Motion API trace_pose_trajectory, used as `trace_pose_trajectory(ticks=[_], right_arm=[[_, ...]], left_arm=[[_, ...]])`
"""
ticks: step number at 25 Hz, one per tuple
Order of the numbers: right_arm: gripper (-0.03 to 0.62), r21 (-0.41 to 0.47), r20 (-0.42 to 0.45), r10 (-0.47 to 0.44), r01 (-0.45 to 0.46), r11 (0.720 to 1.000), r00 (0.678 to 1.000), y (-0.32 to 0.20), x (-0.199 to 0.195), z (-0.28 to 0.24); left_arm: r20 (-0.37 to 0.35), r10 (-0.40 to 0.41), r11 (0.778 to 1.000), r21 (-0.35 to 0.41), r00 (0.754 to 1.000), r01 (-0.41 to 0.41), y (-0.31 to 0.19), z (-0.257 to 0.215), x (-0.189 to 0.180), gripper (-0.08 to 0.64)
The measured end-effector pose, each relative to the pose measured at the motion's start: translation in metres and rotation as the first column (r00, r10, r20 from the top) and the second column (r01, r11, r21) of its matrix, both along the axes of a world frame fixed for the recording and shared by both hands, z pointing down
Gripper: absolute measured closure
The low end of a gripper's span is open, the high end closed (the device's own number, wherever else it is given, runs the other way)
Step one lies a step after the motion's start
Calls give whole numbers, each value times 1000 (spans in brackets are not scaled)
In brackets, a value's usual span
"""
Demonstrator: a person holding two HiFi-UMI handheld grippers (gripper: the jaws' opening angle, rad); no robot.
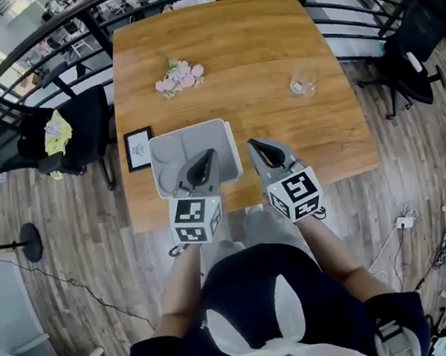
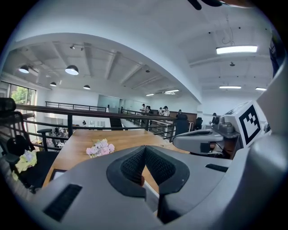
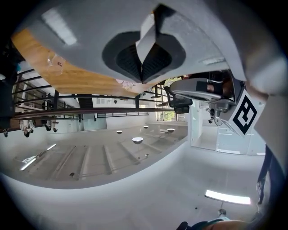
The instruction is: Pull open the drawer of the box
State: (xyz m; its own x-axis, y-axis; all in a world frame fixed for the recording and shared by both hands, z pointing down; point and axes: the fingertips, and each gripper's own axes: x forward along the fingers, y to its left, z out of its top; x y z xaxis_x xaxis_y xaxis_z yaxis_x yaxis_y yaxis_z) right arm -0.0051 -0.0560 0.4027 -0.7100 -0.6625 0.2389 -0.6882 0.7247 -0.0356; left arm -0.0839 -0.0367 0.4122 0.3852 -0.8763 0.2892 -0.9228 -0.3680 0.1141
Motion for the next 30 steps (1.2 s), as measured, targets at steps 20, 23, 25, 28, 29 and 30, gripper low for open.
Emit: trace_pose_trajectory(ticks=[20,23,25,28,29,30], right_arm=[[383,-256,1,-218,211,943,976,-73,-5,79],[374,-280,6,-233,225,933,972,-77,-6,87],[374,-295,9,-238,230,927,971,-79,-6,92],[374,-332,25,-248,243,912,968,-81,-7,102],[374,-350,38,-253,250,903,967,-81,-7,105],[374,-371,53,-259,260,892,964,-82,-8,109]], left_arm=[[28,-130,984,-123,991,133,-69,60,-4,543],[31,-143,980,-134,989,146,-71,67,-5,543],[35,-149,978,-139,988,153,-73,70,-6,543],[39,-163,975,-148,986,167,-73,75,-9,542],[39,-168,974,-150,985,172,-74,77,-10,543],[39,-173,972,-153,984,177,-74,79,-11,543]])
